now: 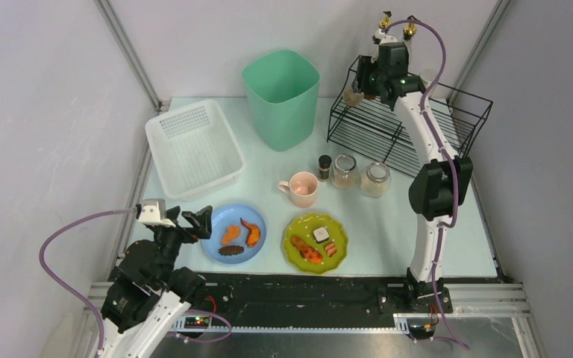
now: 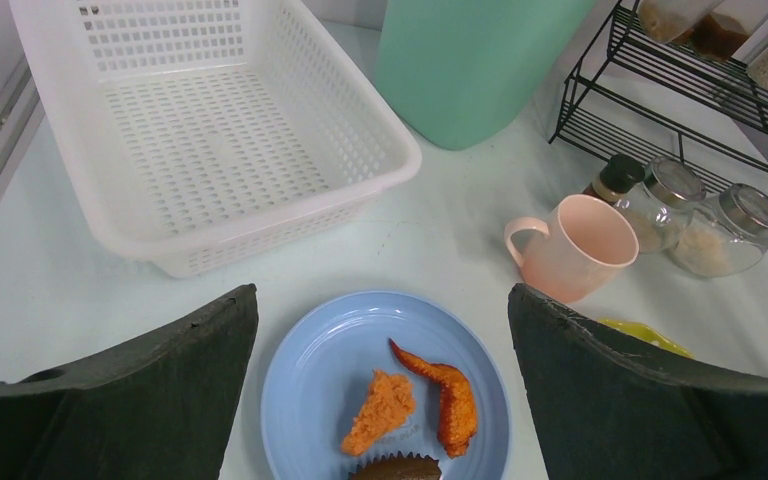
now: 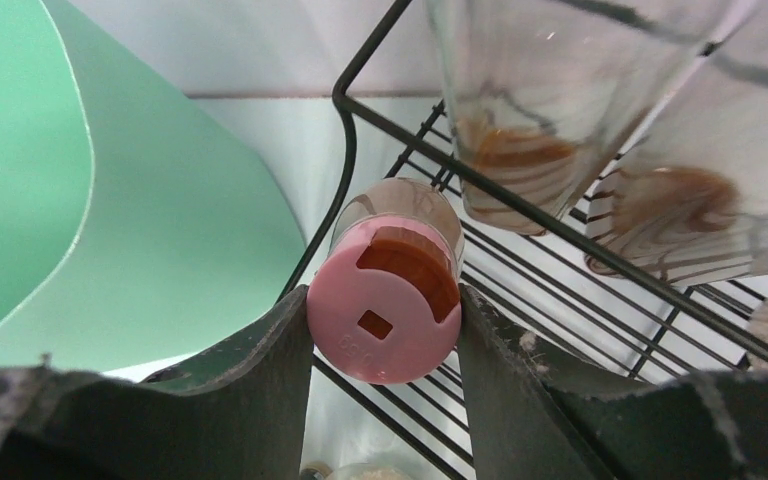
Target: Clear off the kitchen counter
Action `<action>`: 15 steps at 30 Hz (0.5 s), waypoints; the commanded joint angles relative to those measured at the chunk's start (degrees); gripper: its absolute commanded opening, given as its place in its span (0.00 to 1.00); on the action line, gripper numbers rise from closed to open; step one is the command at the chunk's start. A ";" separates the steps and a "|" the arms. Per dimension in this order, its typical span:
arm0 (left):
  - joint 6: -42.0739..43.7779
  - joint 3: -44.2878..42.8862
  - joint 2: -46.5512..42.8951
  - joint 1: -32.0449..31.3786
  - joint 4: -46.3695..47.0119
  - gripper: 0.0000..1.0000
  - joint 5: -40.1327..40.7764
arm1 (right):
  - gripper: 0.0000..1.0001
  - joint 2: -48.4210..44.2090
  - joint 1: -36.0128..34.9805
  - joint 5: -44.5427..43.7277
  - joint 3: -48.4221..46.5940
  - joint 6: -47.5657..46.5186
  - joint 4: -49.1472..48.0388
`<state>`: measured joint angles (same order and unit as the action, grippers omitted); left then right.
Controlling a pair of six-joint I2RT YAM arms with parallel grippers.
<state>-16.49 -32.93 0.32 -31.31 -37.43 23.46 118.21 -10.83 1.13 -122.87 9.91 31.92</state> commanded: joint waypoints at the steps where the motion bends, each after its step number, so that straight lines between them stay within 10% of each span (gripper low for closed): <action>1: -0.47 0.32 0.94 0.46 1.65 0.98 0.76 | 0.03 1.16 -0.59 -1.12 -3.97 -1.89 0.77; 15: -0.56 0.32 1.42 0.60 1.63 0.98 0.54 | 0.06 2.60 -2.15 -3.74 -7.37 -4.55 5.71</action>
<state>-16.51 -32.93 0.71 -31.11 -37.43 23.46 121.56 -12.64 -2.24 -127.02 6.79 36.71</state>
